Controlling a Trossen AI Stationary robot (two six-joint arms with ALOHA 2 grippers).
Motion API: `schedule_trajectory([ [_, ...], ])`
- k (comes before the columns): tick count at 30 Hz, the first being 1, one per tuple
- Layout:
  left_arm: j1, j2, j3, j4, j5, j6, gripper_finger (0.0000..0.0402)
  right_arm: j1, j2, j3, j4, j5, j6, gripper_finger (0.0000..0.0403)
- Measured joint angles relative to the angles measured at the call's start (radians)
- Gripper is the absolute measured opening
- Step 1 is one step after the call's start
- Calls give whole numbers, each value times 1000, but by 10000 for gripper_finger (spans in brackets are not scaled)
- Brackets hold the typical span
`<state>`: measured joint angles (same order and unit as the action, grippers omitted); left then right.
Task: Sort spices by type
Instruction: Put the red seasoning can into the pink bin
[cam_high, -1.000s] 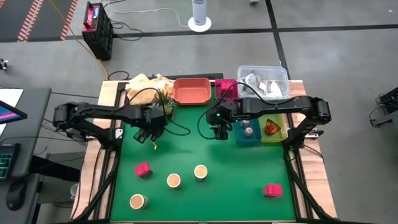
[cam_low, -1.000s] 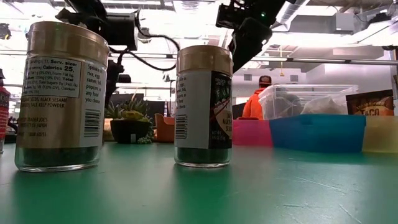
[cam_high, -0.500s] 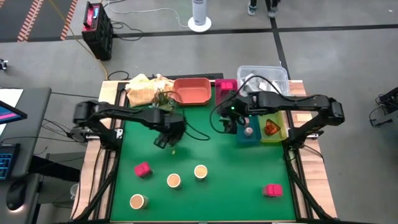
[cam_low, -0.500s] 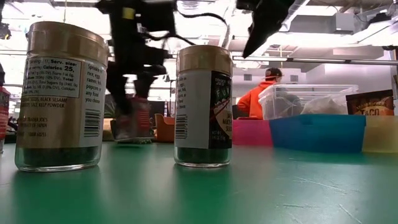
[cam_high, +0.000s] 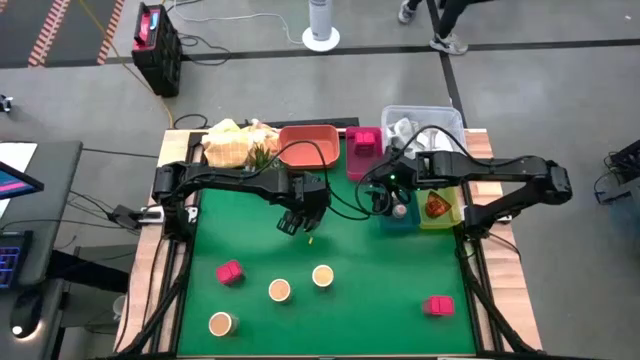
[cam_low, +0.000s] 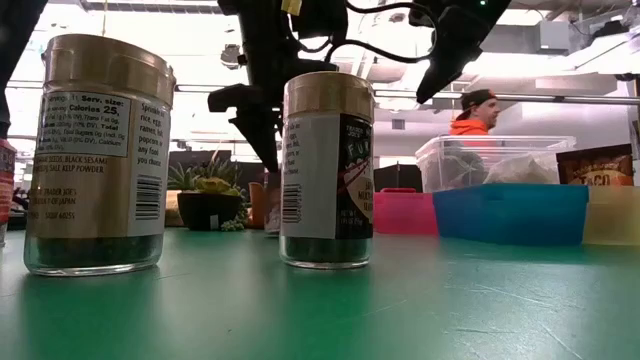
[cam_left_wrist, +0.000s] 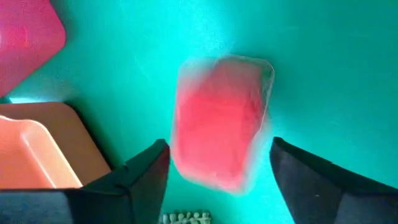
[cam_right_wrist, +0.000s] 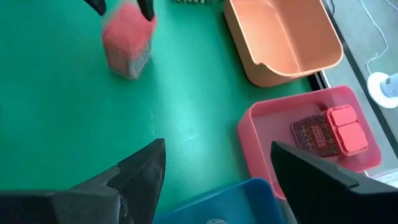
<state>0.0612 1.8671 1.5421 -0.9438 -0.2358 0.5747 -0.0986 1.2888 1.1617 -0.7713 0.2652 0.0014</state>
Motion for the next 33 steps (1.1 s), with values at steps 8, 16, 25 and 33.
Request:
schedule_trajectory([
  [8,0,-1,0,-10,-3,-47,312,1,-29,-8,35,0,2,317],
  [16,56,-196,-177,61,118,-197,286,-5,4,-8,55,-1,26,317],
  [25,24,-529,-499,362,73,-347,266,13,161,-8,275,-1,112,317],
  [33,-40,-716,-629,467,-32,-450,264,64,416,139,363,-2,276,317],
])
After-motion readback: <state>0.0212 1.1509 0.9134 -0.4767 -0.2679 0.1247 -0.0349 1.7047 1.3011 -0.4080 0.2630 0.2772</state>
